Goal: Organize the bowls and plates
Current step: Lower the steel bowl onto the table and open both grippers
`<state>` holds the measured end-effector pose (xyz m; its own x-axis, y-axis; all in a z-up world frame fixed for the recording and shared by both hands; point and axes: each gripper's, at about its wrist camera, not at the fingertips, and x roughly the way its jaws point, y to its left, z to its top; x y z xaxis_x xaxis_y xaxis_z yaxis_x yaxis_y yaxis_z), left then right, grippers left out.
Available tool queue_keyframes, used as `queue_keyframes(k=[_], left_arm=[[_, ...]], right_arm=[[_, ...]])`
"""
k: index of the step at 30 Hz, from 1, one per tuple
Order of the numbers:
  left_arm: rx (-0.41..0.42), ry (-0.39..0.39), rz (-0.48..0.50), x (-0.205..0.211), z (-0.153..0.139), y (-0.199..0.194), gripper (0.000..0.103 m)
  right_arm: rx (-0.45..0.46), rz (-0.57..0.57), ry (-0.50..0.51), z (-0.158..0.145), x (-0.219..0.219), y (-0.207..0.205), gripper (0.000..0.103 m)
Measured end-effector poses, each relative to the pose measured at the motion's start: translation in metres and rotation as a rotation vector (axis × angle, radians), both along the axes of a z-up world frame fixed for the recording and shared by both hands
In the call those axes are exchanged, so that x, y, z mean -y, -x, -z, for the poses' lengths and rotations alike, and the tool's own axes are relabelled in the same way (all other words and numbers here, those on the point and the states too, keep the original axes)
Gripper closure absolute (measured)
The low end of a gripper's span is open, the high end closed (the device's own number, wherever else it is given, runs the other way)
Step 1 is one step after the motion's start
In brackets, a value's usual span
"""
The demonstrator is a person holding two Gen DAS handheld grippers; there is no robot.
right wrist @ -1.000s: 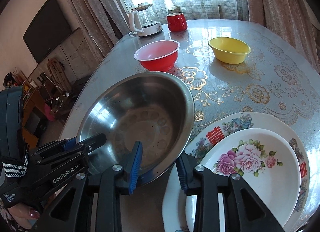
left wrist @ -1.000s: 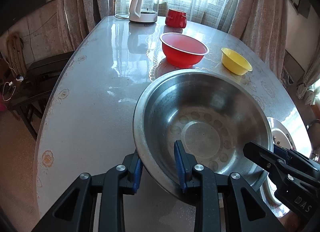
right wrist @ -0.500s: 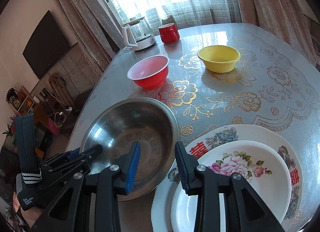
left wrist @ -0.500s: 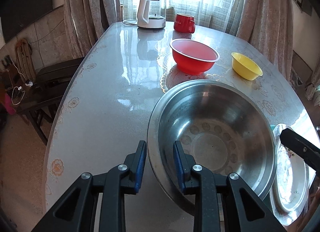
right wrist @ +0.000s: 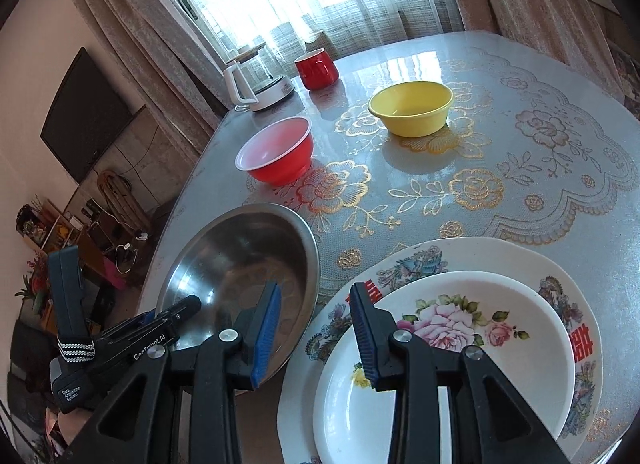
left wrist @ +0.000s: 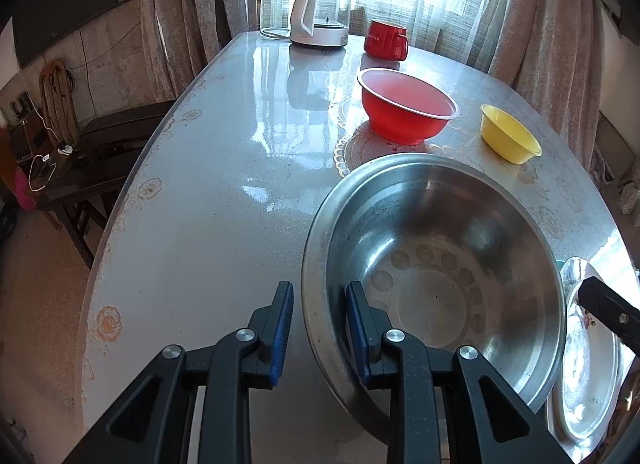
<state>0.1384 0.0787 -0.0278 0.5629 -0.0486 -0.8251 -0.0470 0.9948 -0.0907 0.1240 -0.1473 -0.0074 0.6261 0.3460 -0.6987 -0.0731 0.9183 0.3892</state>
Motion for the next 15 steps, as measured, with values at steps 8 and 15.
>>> queue_keyframes(k=[8, 15], left_arm=[[-0.009, -0.021, -0.023, -0.003, 0.0, 0.001, 0.075], [0.017, 0.051, -0.045, -0.012, -0.01, 0.006, 0.07]], right_arm=[[-0.007, -0.088, 0.028, 0.008, -0.025, -0.004, 0.065], [0.002, -0.071, -0.034, 0.008, -0.013, -0.002, 0.065]])
